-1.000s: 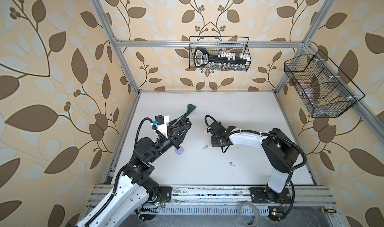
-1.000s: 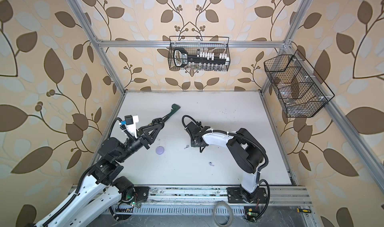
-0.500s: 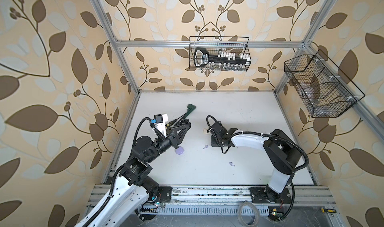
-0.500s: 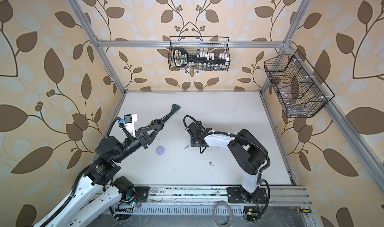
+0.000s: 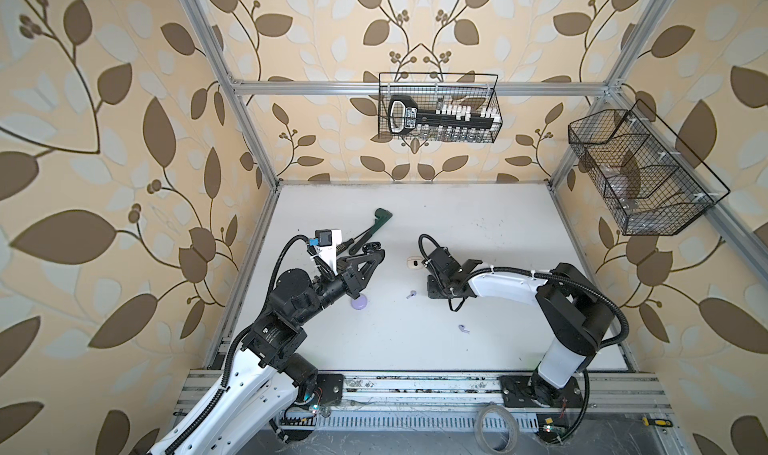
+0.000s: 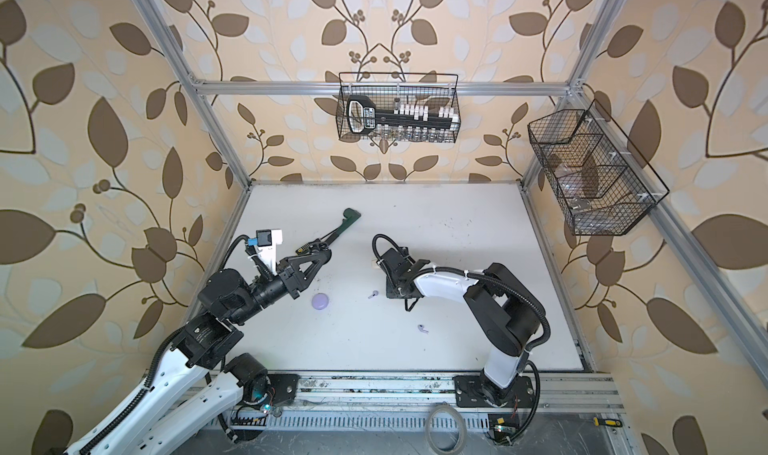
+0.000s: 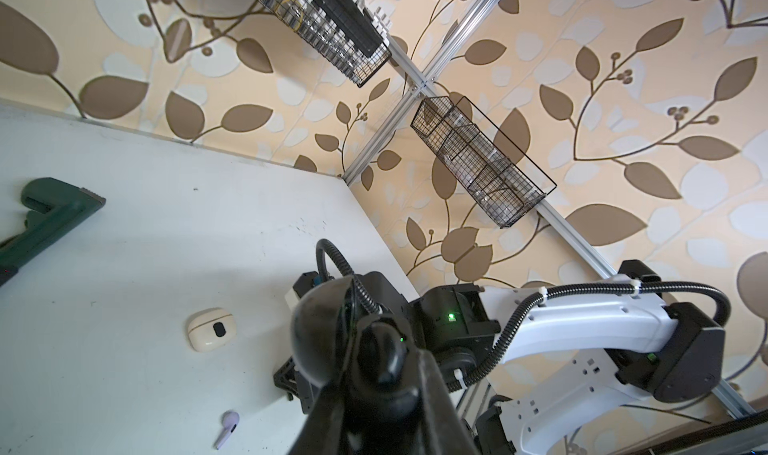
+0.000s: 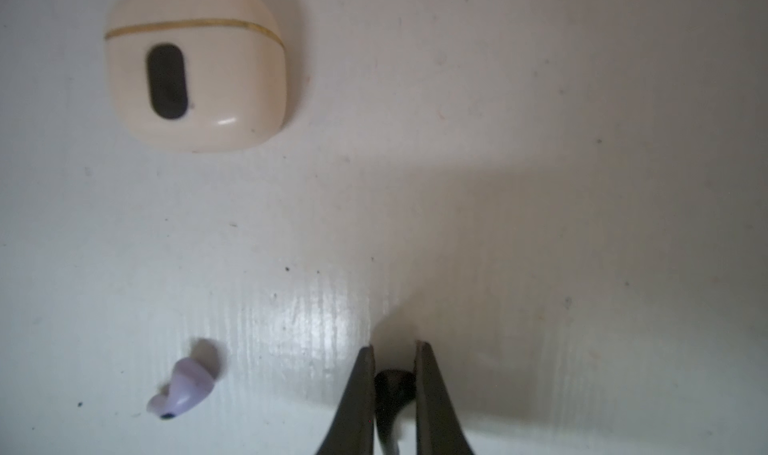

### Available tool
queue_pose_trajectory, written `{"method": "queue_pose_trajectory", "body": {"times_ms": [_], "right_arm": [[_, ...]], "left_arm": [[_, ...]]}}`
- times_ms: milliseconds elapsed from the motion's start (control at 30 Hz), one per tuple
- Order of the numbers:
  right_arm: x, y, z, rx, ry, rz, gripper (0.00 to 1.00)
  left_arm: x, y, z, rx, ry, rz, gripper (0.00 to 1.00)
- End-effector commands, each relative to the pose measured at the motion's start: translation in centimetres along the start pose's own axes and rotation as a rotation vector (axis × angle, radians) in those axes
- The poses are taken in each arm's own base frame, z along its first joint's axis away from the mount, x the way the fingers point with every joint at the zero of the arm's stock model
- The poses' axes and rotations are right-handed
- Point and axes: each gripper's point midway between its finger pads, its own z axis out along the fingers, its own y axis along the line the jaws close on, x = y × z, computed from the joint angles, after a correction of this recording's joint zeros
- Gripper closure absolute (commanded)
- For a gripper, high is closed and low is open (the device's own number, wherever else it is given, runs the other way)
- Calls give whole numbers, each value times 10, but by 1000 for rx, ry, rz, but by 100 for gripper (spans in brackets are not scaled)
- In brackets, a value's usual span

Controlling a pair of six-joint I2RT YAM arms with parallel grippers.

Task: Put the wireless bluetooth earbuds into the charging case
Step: 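Lift the black earbud and carry it toward the case in the left gripper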

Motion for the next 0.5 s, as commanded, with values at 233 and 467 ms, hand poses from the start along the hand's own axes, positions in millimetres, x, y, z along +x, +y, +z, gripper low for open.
{"method": "queue_pose_trajectory", "body": {"times_ms": [233, 467], "right_arm": [[-9, -18, -52, -9, -127, 117, 92], [-25, -12, -90, -95, -270, 213, 92]], "left_arm": [[22, 13, 36, 94, 19, 172, 100], [41, 31, 53, 131, -2, 166, 100]]}}
